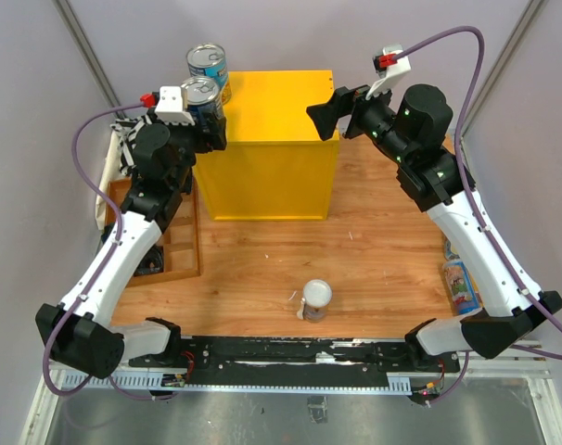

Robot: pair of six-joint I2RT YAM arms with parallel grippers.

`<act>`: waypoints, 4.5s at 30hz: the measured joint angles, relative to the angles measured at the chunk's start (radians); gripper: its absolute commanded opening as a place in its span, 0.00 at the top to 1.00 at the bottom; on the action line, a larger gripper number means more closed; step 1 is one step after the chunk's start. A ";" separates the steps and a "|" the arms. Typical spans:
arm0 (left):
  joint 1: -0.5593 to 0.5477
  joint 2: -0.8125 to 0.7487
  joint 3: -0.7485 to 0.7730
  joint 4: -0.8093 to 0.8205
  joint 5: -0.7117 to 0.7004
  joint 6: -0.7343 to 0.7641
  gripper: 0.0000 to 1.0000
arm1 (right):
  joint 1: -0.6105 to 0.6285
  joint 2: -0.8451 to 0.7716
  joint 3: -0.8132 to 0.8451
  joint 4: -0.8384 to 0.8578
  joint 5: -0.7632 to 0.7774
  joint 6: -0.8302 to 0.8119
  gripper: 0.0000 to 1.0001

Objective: Place and organize the canned foods onto the counter

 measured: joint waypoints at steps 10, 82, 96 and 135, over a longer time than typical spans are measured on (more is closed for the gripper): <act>0.024 0.018 0.012 0.003 0.053 -0.002 0.11 | 0.000 0.002 0.000 -0.003 0.000 -0.004 0.02; 0.075 -0.132 0.005 -0.058 0.145 -0.132 0.01 | 0.000 0.031 0.023 -0.080 0.000 -0.008 0.02; -0.060 -0.336 -0.076 -0.170 0.151 -0.174 0.01 | 0.021 -0.061 -0.056 -0.181 0.071 -0.019 0.01; -1.245 -0.275 -0.557 -0.054 -0.328 -0.265 0.01 | 0.006 -0.543 -0.697 -0.599 0.298 0.190 0.02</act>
